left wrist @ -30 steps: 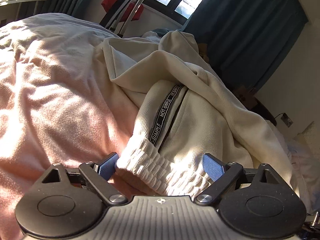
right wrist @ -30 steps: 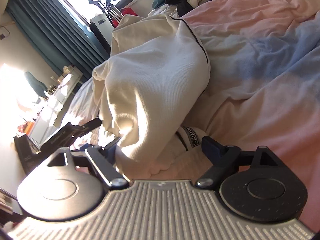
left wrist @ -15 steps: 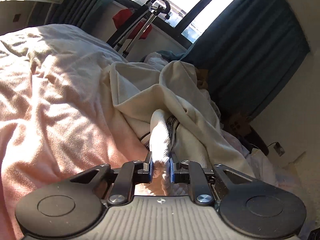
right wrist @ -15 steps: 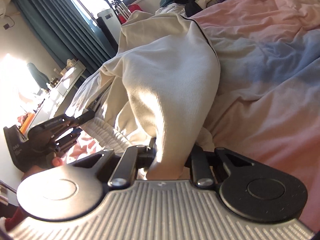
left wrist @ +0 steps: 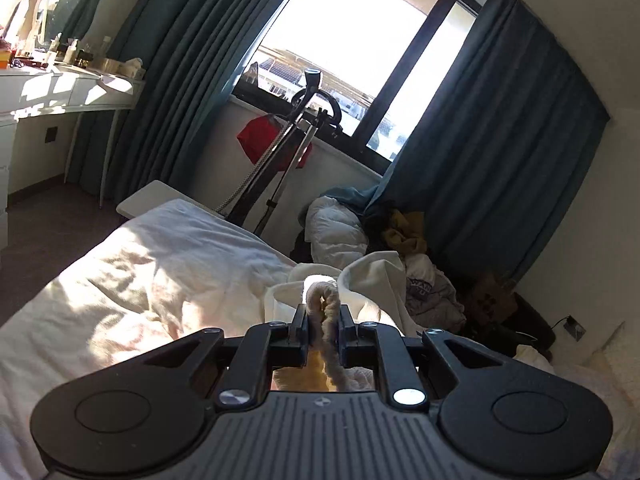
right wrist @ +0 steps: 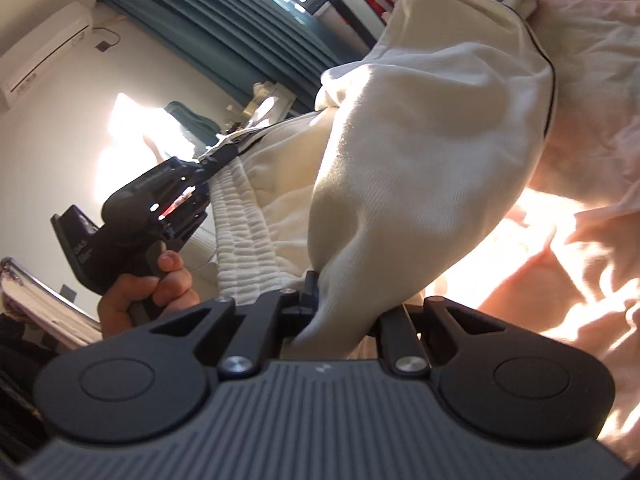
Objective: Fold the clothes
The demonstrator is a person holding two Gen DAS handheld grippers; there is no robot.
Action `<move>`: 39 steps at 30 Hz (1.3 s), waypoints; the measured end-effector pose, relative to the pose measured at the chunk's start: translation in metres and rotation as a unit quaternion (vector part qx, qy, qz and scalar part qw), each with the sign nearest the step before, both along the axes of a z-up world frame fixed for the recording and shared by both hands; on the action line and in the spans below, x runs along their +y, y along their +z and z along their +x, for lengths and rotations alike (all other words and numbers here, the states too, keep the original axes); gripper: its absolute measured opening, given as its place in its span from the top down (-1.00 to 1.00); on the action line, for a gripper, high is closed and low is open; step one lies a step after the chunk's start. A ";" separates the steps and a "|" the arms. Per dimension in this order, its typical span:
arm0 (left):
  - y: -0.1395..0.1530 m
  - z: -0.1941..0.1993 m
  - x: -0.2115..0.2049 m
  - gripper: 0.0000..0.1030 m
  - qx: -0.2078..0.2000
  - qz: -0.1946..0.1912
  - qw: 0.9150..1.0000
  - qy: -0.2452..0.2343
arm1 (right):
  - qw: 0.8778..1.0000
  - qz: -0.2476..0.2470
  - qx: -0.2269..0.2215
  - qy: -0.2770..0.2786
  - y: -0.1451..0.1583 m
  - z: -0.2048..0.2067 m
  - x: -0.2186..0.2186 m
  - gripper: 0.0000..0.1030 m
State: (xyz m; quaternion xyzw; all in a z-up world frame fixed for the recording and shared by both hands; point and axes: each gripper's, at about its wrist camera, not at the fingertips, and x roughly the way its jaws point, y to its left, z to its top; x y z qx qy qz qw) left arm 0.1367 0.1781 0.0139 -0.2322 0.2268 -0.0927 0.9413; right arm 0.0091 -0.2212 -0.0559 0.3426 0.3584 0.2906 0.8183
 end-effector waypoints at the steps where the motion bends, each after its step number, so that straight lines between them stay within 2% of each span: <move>1: 0.002 0.000 0.012 0.73 0.001 0.006 1.000 0.008 | 1.000 0.007 0.000 0.015 0.003 0.001 0.013 0.74; 6: 0.013 0.001 0.071 0.73 0.009 0.035 0.998 0.050 | 0.995 0.025 -0.003 0.092 0.011 0.012 0.084 0.74; 8: 0.018 0.001 0.095 0.73 0.011 0.046 0.997 0.066 | 0.993 0.019 0.001 0.117 0.004 0.018 0.111 0.74; 11: -0.015 0.006 0.121 0.73 0.048 0.036 0.995 0.085 | 0.990 -0.002 0.013 0.139 -0.014 0.029 0.144 0.74; 14: -0.049 0.003 0.141 0.72 0.081 0.029 0.992 0.093 | 0.988 -0.027 0.031 0.147 -0.040 0.039 0.157 0.74; 17: -0.064 0.000 0.150 0.72 0.083 0.020 0.992 0.094 | 0.986 -0.021 0.060 0.155 -0.061 0.048 0.161 0.74; 19: -0.064 -0.003 0.152 0.71 0.078 0.017 0.993 0.092 | 0.986 -0.018 0.058 0.156 -0.062 0.049 0.160 0.70; 21: -0.059 -0.012 0.150 0.69 0.074 0.017 0.993 0.095 | 0.986 -0.036 0.044 0.159 -0.051 0.049 0.159 0.68; 23: -0.054 -0.021 0.147 0.65 0.071 0.017 0.992 0.100 | 0.984 -0.060 0.031 0.162 -0.042 0.047 0.159 0.60; 24: -0.051 -0.026 0.145 0.59 0.069 0.018 0.992 0.103 | 0.984 -0.074 0.024 0.163 -0.037 0.045 0.158 0.49; 25: -0.048 -0.031 0.144 0.39 0.067 0.018 0.992 0.106 | 0.983 -0.086 0.021 0.161 -0.035 0.042 0.156 0.34; 26: -0.045 -0.036 0.142 0.27 0.065 0.018 0.992 0.108 | 0.982 -0.097 0.019 0.159 -0.032 0.039 0.153 0.29; 27: -0.042 -0.041 0.140 0.04 0.063 0.018 0.992 0.111 | 0.982 -0.103 0.021 0.154 -0.032 0.036 0.146 0.14; 28: -0.039 -0.046 0.139 -0.07 0.061 0.018 0.992 0.113 | 0.983 -0.109 0.023 0.149 -0.031 0.033 0.138 0.02; 29: -0.036 -0.051 0.137 -0.11 0.059 0.018 0.991 0.116 | 0.983 -0.113 0.025 0.144 -0.030 0.030 0.130 -0.05; 31: -0.027 -0.064 0.131 -0.28 0.056 0.031 0.991 0.120 | 0.985 -0.106 0.026 0.134 -0.027 0.023 0.113 -0.45; 33: -0.017 -0.077 0.121 -0.37 0.053 0.043 0.991 0.117 | 0.987 -0.103 0.017 0.125 -0.021 0.018 0.099 -0.66; 37: 0.006 -0.096 0.088 -0.42 0.036 0.072 0.992 0.097 | 0.985 -0.130 -0.020 0.114 -0.009 0.004 0.066 -0.64; 39: 0.017 -0.099 0.062 -0.51 0.028 0.094 0.992 0.077 | 0.979 -0.170 -0.050 0.098 -0.007 -0.003 0.041 -0.64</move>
